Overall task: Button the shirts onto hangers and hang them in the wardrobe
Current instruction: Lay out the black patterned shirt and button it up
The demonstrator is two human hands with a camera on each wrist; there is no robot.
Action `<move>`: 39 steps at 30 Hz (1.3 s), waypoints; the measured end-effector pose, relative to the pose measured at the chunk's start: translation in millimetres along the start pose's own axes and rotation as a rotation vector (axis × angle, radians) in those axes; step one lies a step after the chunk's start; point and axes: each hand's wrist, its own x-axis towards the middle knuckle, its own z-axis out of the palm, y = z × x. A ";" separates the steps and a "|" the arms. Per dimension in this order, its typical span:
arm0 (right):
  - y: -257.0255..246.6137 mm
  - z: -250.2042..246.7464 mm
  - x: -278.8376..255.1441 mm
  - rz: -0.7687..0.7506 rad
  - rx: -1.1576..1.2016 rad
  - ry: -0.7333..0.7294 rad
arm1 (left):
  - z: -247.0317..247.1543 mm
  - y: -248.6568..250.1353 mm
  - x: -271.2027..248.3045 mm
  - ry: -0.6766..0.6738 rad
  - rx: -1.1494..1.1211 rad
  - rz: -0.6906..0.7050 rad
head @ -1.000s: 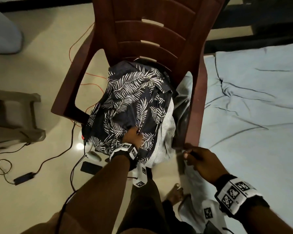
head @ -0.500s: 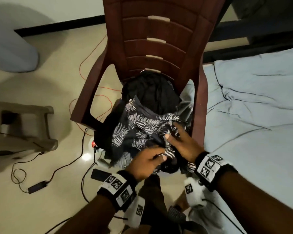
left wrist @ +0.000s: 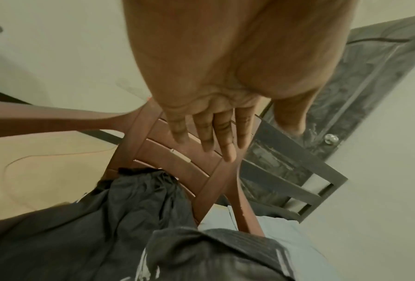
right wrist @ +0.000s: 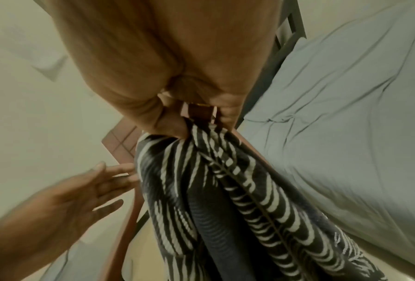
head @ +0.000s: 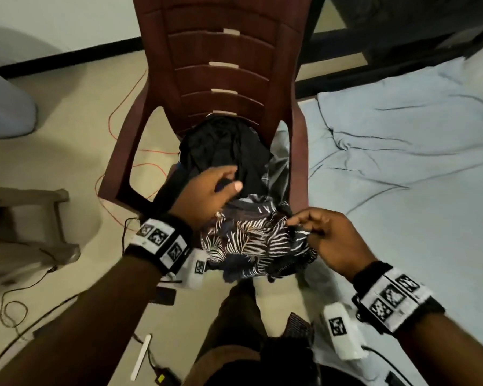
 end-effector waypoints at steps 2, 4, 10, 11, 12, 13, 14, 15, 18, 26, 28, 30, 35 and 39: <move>-12.6 -17.5 -35.7 -0.033 0.065 0.023 | 10.3 28.3 5.7 -0.142 0.181 -0.026; -20.2 -35.8 -70.7 -0.095 0.090 0.063 | 28.7 61.3 0.6 -0.362 0.348 -0.070; -11.8 -97.2 -184.9 -0.247 0.153 0.268 | 105.2 130.9 -62.3 -0.637 -0.271 -0.155; -9.5 -109.5 -209.7 -0.266 0.149 0.336 | 117.4 142.9 -73.7 -0.649 -0.367 -0.162; -5.2 -119.8 -230.3 -0.277 0.150 0.381 | 129.2 151.1 -85.0 -0.691 -0.451 -0.177; -2.1 -131.8 -257.3 -0.293 0.152 0.440 | 145.3 167.1 -97.1 -0.759 -0.491 -0.171; 0.7 -140.0 -276.7 -0.304 0.154 0.474 | 158.1 177.8 -107.9 -0.839 -0.530 -0.161; 4.9 -148.5 -296.8 -0.318 0.157 0.514 | 171.2 190.9 -120.5 -0.909 -0.553 -0.142; 17.7 -174.9 -364.1 -0.350 0.144 0.689 | 213.8 242.6 -161.1 -1.020 -0.593 0.013; 53.6 -262.3 -483.3 -0.299 0.083 1.205 | 262.8 403.2 -227.7 -0.483 -0.594 0.719; 62.4 -271.3 -501.8 -0.097 -0.079 1.355 | 273.7 435.9 -237.8 -0.411 -0.558 0.847; 65.2 -261.4 -509.0 -0.078 -0.147 1.473 | 287.0 462.7 -242.7 -0.393 -0.458 0.958; 65.0 -196.2 -500.6 -0.165 -0.130 1.560 | 317.3 508.7 -256.4 -0.334 -0.136 1.211; 75.1 -180.6 -485.6 0.144 -0.275 1.591 | 324.9 536.9 -271.1 -0.246 0.094 1.330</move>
